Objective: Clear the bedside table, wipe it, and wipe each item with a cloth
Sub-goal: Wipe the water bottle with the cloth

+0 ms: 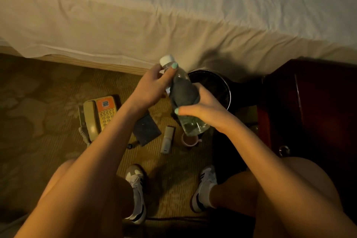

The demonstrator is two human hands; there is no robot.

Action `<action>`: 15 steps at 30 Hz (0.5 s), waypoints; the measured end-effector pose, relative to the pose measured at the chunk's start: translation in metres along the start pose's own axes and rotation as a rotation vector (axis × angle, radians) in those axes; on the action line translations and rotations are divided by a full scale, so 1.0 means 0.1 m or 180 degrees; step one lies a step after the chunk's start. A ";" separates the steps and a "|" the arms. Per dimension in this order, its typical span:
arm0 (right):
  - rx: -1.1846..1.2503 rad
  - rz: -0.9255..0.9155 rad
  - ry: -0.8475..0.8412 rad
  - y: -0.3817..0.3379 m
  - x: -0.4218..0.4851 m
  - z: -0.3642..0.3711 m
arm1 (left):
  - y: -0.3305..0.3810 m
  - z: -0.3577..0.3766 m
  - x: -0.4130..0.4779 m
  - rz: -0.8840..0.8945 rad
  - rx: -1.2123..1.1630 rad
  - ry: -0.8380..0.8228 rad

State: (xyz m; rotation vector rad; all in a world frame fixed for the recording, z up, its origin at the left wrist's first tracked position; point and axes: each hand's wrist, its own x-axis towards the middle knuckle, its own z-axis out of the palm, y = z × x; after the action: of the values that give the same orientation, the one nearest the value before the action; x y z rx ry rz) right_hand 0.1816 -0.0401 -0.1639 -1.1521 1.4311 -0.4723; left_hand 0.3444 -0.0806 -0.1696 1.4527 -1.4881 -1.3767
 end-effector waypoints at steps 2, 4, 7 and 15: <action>-0.0322 -0.0115 -0.0155 0.00 -0.02 0.04 | -0.05 -0.05 0.01 -0.0112 -0.0063 0.0001; -0.0523 -0.0188 -0.0137 -0.01 -0.03 0.02 | -0.08 -0.09 0.01 -0.0172 -0.0324 0.0076; -0.0743 -0.0311 -0.0069 -0.05 -0.06 -0.03 | -0.02 -0.03 -0.01 0.0077 -0.0416 0.0332; -0.2653 -0.0907 0.1559 0.08 -0.20 0.29 | 0.07 0.13 -0.01 -0.0015 -0.0693 0.1034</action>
State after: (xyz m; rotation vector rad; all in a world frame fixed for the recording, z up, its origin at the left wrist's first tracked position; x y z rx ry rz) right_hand 0.2017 -0.0101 -0.1675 -2.0233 1.9825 -0.3688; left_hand 0.3306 -0.0777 -0.1664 1.4586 -1.0960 -1.1957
